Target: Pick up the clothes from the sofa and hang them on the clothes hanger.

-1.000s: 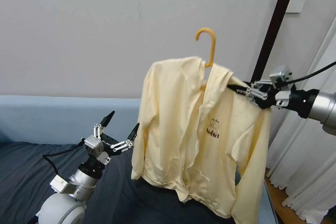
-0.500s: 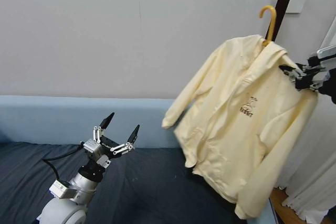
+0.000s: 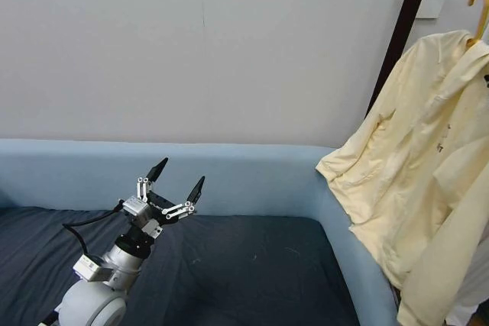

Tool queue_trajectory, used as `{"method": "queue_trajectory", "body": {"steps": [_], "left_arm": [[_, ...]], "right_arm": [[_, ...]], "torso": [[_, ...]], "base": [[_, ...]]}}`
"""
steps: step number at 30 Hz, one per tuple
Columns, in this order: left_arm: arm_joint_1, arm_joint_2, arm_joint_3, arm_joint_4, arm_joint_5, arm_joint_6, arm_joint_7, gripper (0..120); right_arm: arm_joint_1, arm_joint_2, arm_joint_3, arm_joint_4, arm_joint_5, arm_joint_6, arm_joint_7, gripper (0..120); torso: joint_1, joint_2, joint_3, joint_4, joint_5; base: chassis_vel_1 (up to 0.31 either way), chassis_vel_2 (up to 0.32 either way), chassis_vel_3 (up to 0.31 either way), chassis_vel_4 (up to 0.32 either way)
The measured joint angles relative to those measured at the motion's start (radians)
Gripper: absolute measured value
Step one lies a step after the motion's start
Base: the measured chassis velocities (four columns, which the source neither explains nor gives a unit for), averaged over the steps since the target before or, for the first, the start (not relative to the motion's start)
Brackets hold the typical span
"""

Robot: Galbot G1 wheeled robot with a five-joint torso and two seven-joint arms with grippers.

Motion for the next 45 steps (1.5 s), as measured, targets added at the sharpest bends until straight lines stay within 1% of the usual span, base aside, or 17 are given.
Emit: {"method": "queue_trajectory", "body": {"steps": [3,4,5,9,10,12,14,15,19,20,22,23,27,28,33,38,45], "left_arm": [[-0.009,-0.017,0.015,0.012,0.002,0.009,0.000,100],[-0.009,-0.017,0.015,0.012,0.002,0.009,0.000,100],[-0.011,-0.023,0.020,0.016,0.004,0.013,0.000,100],[-0.019,-0.034,0.030,0.025,0.008,0.026,0.000,100],[-0.019,-0.034,0.030,0.025,0.008,0.026,0.000,100],[-0.022,-0.036,0.031,0.027,0.008,0.031,0.000,100],[-0.023,-0.038,0.031,0.029,0.008,0.036,0.000,100],[-0.023,-0.038,0.031,0.029,0.008,0.036,0.000,100],[-0.020,-0.039,0.025,0.032,0.007,0.040,-0.003,100],[-0.020,-0.039,0.025,0.032,0.007,0.040,-0.003,100],[-0.016,-0.035,0.018,0.034,0.005,0.040,-0.007,100],[-0.016,-0.035,0.018,0.034,0.005,0.040,-0.007,100],[-0.007,-0.033,0.006,0.034,0.004,0.039,-0.016,100],[-0.007,-0.033,0.006,0.034,0.004,0.039,-0.016,100],[-0.003,-0.042,0.002,0.035,0.004,0.032,-0.016,100],[-0.003,-0.050,0.002,0.036,0.005,0.028,-0.016,100],[-0.002,-0.057,0.005,0.036,0.009,0.025,-0.016,100]], "right_arm": [[0.009,0.049,-0.023,-0.087,-0.094,0.011,-0.036,8],[0.009,0.049,-0.023,-0.087,-0.094,0.011,-0.036,8],[0.020,0.073,-0.040,-0.126,-0.123,0.014,-0.046,8],[0.046,0.162,-0.077,-0.219,-0.146,0.014,-0.053,8],[0.046,0.162,-0.077,-0.219,-0.146,0.014,-0.053,8],[0.081,0.215,-0.116,-0.257,-0.158,0.013,-0.050,8],[0.125,0.267,-0.158,-0.293,-0.171,0.012,-0.043,8],[0.125,0.267,-0.158,-0.293,-0.171,0.012,-0.043,8],[0.257,0.399,-0.260,-0.378,-0.215,0.011,-0.017,8],[0.257,0.399,-0.260,-0.378,-0.215,0.011,-0.017,8],[0.362,0.447,-0.334,-0.407,-0.218,0.000,-0.005,8],[0.362,0.447,-0.334,-0.407,-0.218,0.000,-0.005,8],[0.568,0.515,-0.483,-0.478,-0.219,-0.027,0.015,8],[0.568,0.515,-0.483,-0.478,-0.219,-0.027,0.015,8],[0.718,0.559,-0.612,-0.544,-0.205,-0.051,0.046,8],[0.790,0.581,-0.668,-0.587,-0.187,-0.058,0.074,8],[0.859,0.601,-0.714,-0.597,-0.157,-0.066,0.108,8]], "torso": [[0.000,0.000,0.000,0.0000,0.0001],[0.000,0.000,0.000,0.0000,0.0001],[0.000,0.000,0.000,-0.0001,0.0000],[0.000,0.000,0.000,-0.0001,0.0002],[0.000,0.000,0.000,-0.0001,0.0002],[0.000,0.000,0.000,-0.0004,0.0002],[0.000,0.000,0.000,0.0001,0.0002],[0.000,0.000,0.000,0.0001,0.0002],[0.000,0.000,0.000,0.0001,0.0003],[0.000,0.000,0.000,0.0001,0.0003],[0.000,0.000,0.000,0.0005,0.0001],[0.000,0.000,0.000,0.0005,0.0001],[0.000,0.000,0.000,0.0001,-0.0007],[0.000,0.000,0.000,0.0001,-0.0007],[0.000,0.000,0.000,0.0000,-0.0003],[0.000,0.000,0.000,-0.0003,0.0000],[0.000,0.000,0.000,-0.0003,0.0000]], "base": [[0.000,0.000,0.000,0.000],[0.000,0.000,0.000,0.000],[0.000,0.000,0.000,0.000],[0.000,0.000,0.000,0.000],[0.000,0.000,0.000,0.000],[0.000,0.000,0.000,0.000],[0.000,0.000,0.000,0.000],[0.000,0.000,0.000,0.000],[0.000,0.000,0.000,0.000],[0.000,0.000,0.000,0.000],[0.000,0.000,0.000,0.000],[0.000,0.000,0.000,0.000],[0.000,0.000,0.000,0.000],[0.000,0.000,0.000,0.000],[0.000,0.000,0.000,0.000],[0.000,0.000,0.000,0.000],[0.000,0.000,0.000,0.000]]}}
